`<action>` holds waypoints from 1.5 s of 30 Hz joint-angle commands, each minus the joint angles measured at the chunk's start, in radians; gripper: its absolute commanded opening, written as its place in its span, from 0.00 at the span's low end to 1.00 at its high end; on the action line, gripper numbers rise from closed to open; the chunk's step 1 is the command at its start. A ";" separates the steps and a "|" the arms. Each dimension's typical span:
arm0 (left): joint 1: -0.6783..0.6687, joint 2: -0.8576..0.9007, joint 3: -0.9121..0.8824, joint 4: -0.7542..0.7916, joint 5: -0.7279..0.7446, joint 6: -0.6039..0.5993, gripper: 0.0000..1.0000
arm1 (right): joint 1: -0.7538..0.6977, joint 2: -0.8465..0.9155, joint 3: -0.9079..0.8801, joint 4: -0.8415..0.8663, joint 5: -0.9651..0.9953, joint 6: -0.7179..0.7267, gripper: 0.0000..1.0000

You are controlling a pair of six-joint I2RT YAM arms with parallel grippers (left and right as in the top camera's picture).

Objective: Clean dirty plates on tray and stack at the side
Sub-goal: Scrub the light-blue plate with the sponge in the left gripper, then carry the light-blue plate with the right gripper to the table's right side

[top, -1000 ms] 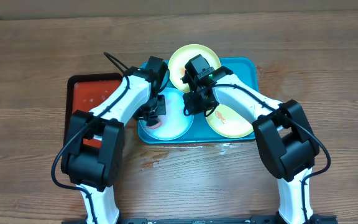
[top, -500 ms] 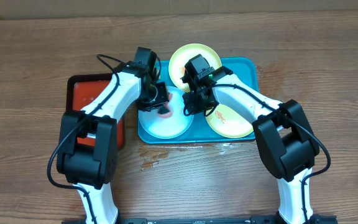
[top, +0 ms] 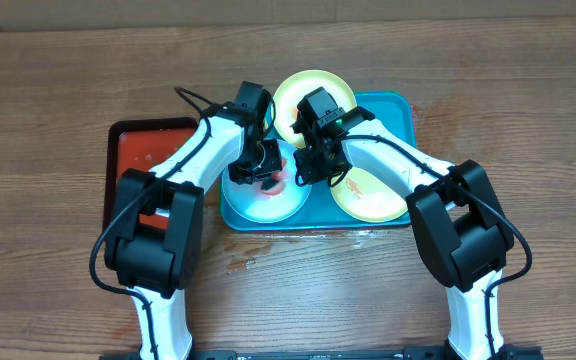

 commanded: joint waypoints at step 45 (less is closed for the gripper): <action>0.508 0.025 0.530 -0.535 -0.132 0.002 0.04 | 0.443 0.005 0.509 -0.207 1.522 -0.483 0.04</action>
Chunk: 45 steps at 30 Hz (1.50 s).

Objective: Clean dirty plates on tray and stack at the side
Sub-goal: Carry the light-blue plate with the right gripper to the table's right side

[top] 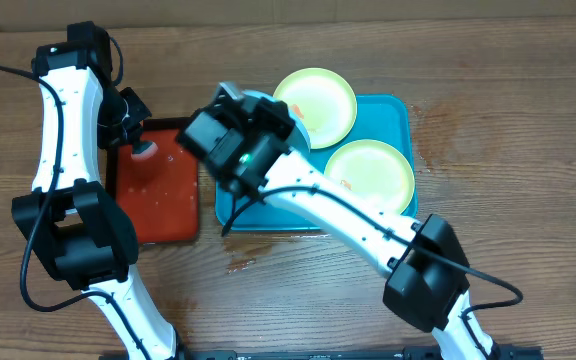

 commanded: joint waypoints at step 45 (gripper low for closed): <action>-0.003 -0.003 0.011 -0.009 0.016 0.045 0.04 | -0.822 -0.113 0.019 -0.214 -1.337 0.235 0.04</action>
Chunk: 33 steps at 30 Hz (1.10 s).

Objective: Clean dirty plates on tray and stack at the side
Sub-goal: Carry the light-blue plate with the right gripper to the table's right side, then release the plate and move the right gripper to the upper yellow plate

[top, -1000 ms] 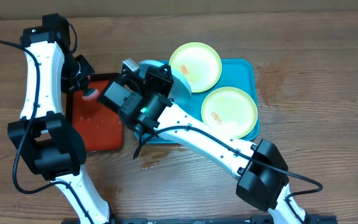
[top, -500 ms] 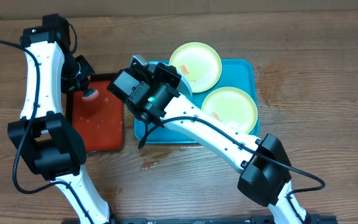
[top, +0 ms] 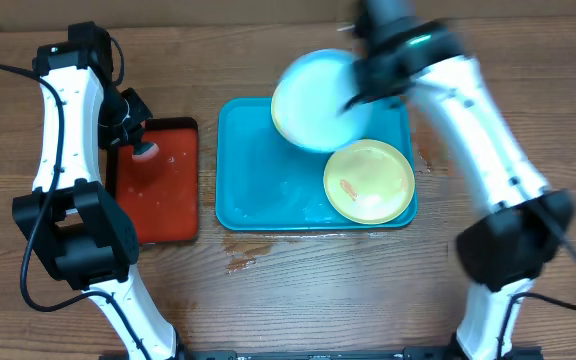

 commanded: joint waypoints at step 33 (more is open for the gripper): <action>-0.003 -0.003 0.011 0.023 0.019 0.019 0.04 | -0.612 0.099 -0.064 0.124 -0.503 0.063 0.56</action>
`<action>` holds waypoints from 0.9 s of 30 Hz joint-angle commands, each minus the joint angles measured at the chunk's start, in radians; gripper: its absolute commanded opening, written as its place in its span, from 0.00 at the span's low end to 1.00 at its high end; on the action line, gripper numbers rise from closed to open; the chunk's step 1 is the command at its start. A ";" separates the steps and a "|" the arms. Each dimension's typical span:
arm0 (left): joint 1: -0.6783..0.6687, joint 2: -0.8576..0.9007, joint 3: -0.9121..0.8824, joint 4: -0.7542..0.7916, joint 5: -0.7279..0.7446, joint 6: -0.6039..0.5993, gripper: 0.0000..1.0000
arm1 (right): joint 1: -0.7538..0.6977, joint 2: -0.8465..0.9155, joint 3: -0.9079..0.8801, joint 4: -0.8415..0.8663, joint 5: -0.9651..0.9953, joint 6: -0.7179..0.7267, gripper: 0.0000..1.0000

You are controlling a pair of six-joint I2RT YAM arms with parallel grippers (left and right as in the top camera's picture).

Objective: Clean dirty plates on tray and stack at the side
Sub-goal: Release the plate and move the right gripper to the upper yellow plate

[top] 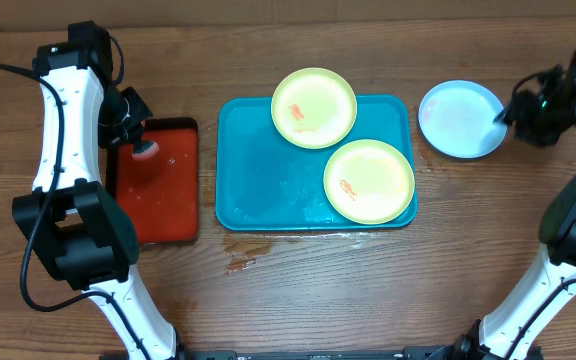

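Observation:
The blue tray lies mid-table and carries two yellow-green plates, one at its back edge and one at its right. Both show orange smears. A light blue plate rests on the table to the right of the tray. My right gripper grips that plate's right rim. My left gripper hangs over the back of the red tray, shut on a small white-pink sponge.
The red tray sits left of the blue tray with a narrow gap between them. A wet patch marks the wood in front of the blue tray. The left arm reaches along the table's left side.
My right gripper was holding the light blue plate above the tray's back right. The plate now lies on the table right of the tray. The left arm has not moved.
Both grippers first worked over the light blue plate at the tray's left, the left one rubbing it with the sponge. Then the left gripper was at the red tray and the right held the plate. Later the plate was over the tray's back, and now on the table at right.

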 commanded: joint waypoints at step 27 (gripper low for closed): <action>-0.005 -0.003 0.011 0.004 0.016 0.039 0.04 | 0.707 0.222 0.172 0.351 0.407 -0.241 0.81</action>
